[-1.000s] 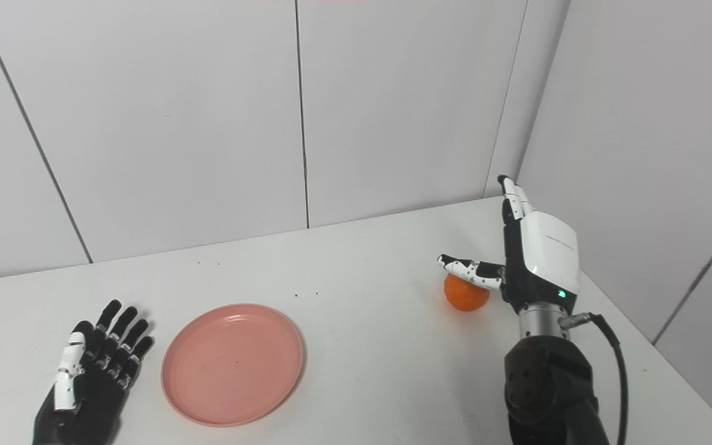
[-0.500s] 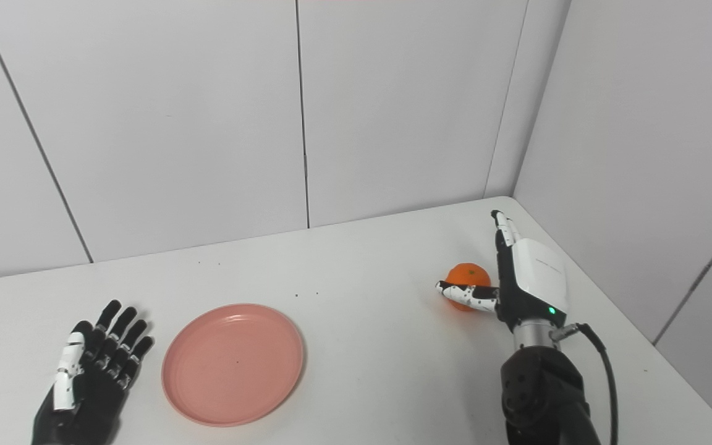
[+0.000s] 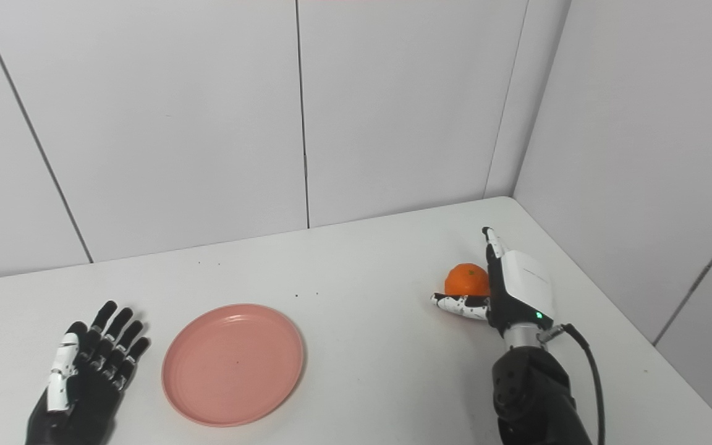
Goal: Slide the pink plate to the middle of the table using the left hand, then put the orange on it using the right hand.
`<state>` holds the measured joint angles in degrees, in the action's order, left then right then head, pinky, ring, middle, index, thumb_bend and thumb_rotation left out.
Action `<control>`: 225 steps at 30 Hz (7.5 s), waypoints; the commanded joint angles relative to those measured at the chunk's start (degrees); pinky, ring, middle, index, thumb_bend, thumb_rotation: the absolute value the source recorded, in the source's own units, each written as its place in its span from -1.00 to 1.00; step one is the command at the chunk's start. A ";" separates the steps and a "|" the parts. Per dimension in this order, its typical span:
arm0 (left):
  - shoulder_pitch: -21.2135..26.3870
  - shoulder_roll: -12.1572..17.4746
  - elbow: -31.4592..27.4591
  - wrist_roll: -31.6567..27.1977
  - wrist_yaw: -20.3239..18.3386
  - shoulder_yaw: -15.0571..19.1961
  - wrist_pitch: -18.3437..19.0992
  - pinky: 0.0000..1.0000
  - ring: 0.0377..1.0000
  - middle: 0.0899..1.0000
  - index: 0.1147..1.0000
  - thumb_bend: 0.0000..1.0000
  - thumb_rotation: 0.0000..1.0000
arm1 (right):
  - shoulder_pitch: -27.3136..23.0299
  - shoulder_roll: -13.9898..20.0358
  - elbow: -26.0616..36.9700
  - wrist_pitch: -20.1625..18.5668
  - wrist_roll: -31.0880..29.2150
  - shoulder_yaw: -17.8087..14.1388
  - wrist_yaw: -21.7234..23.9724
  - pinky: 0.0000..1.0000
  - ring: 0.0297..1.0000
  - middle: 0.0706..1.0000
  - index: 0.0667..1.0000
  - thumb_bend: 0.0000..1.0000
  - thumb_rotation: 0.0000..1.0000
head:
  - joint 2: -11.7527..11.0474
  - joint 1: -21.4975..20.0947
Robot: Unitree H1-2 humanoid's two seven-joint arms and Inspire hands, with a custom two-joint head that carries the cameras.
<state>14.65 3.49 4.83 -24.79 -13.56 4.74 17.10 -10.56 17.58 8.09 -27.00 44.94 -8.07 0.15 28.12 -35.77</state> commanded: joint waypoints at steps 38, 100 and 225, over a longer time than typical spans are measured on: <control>-0.04 1.32 1.48 0.23 0.08 0.01 2.72 1.00 0.99 1.00 1.00 -0.43 1.00 | -5.85 2.99 -6.86 0.11 -0.14 -2.11 4.85 0.40 0.66 0.74 0.74 0.92 -0.12 | 1.21 0.27; -0.90 0.17 -0.90 1.59 2.40 -0.95 3.47 1.00 0.95 0.96 0.96 -0.40 1.00 | -11.88 1.17 8.02 0.27 1.07 3.07 7.64 -0.35 -0.21 -0.18 -0.03 0.05 -1.00 | 3.09 5.30; -2.82 -11.38 -2.77 22.87 12.93 -9.14 -9.56 0.81 0.85 0.87 0.83 -0.30 1.00 | -12.80 -8.96 2.09 14.40 -0.05 30.83 12.99 0.74 0.79 0.83 0.88 1.00 0.17 | 8.97 36.59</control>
<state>11.61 -7.85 2.75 -1.04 -0.12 -4.60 8.03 -21.92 8.66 7.74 -14.98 45.33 23.76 14.90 37.18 0.79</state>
